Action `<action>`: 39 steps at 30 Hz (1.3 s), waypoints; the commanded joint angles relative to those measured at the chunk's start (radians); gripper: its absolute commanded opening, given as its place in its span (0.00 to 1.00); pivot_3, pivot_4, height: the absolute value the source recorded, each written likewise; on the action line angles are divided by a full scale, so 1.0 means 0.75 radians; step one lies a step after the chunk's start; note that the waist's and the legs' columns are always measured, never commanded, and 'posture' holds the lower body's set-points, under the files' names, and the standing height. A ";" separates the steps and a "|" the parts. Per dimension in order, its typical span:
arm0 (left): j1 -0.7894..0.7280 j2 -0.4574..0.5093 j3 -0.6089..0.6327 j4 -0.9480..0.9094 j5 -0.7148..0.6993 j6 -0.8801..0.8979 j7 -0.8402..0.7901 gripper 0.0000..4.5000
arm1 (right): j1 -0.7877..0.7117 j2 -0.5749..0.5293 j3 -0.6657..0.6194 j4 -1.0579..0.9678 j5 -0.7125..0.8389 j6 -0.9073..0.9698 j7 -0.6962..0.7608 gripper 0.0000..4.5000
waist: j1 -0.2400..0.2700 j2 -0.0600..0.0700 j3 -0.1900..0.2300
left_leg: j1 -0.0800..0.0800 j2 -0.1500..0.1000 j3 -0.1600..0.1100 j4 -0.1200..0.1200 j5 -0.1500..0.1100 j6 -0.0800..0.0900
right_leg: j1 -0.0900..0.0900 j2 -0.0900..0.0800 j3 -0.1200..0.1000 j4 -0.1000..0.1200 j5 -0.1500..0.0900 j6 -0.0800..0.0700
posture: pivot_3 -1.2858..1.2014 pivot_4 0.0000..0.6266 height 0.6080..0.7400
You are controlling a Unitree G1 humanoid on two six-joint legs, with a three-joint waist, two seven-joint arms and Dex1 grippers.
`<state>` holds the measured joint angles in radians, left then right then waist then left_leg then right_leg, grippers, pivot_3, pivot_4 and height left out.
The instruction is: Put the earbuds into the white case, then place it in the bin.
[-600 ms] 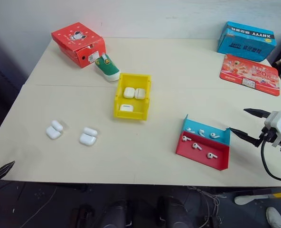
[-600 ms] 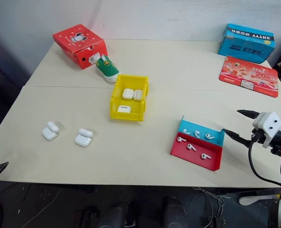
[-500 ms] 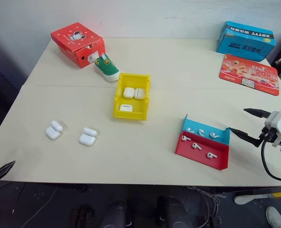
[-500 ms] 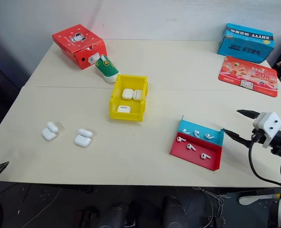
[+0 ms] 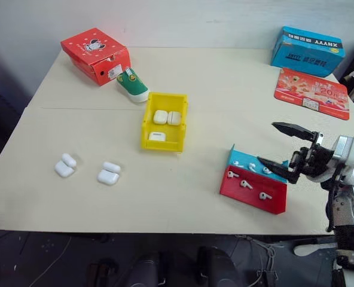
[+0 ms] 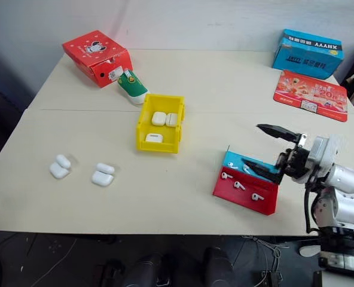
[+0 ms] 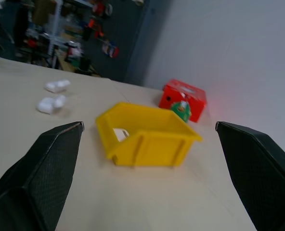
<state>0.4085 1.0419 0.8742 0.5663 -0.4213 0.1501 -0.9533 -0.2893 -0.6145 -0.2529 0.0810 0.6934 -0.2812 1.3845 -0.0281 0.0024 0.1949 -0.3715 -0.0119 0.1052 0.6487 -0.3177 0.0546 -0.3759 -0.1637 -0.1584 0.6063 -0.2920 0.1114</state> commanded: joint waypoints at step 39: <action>-1.784 0.012 -1.656 0.236 0.804 0.548 -0.449 1.00 | 0.127 -0.012 -0.100 0.152 -0.068 -0.314 0.101 1.00 | 0.007 -0.007 0.006 | -0.001 0.007 0.012 0.016 0.004 0.006 | -0.003 0.018 0.016 0.008 -0.001 0.001 | 0.52 0.24 1.00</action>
<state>-0.9161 1.0528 -0.3700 0.7315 0.1601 0.5610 -1.2979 -0.1894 -0.6111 -0.2959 0.2141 0.6230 -0.5018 1.4632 -0.0228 -0.0031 0.1995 -0.3722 -0.0061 0.1146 0.6612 -0.3144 0.0592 -0.3782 -0.1509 -0.1456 0.6128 -0.2927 0.1119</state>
